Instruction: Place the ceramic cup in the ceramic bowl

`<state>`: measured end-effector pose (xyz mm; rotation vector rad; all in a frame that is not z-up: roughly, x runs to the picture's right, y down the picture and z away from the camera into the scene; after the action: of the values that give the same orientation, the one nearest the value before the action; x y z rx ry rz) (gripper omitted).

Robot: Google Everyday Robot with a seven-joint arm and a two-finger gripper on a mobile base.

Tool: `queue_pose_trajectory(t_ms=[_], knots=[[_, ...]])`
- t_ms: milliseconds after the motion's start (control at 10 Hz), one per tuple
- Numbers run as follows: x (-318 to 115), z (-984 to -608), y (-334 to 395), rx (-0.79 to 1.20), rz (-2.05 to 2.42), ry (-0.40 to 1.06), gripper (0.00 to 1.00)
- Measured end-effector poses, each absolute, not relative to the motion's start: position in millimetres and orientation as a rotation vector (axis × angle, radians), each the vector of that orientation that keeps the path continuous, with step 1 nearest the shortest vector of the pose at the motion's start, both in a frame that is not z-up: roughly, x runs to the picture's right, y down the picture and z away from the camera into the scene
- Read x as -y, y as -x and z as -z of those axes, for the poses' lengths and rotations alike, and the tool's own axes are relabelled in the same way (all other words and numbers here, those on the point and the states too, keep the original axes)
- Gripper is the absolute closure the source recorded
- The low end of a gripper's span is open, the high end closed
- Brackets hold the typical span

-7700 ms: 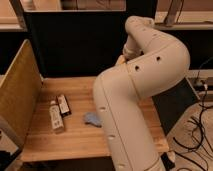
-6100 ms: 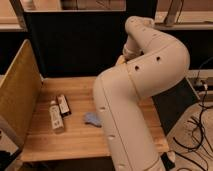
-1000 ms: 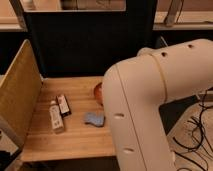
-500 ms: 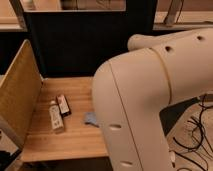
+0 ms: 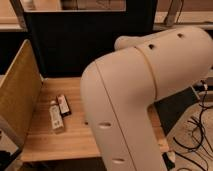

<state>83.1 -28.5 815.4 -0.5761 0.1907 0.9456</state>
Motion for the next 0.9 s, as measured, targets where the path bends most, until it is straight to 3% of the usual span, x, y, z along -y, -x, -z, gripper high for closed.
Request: queue_pose_trajectory(t_ms=[900], knots=[[22.2,-888.3,-49.7,-0.123,-0.935,0.696,1.00]])
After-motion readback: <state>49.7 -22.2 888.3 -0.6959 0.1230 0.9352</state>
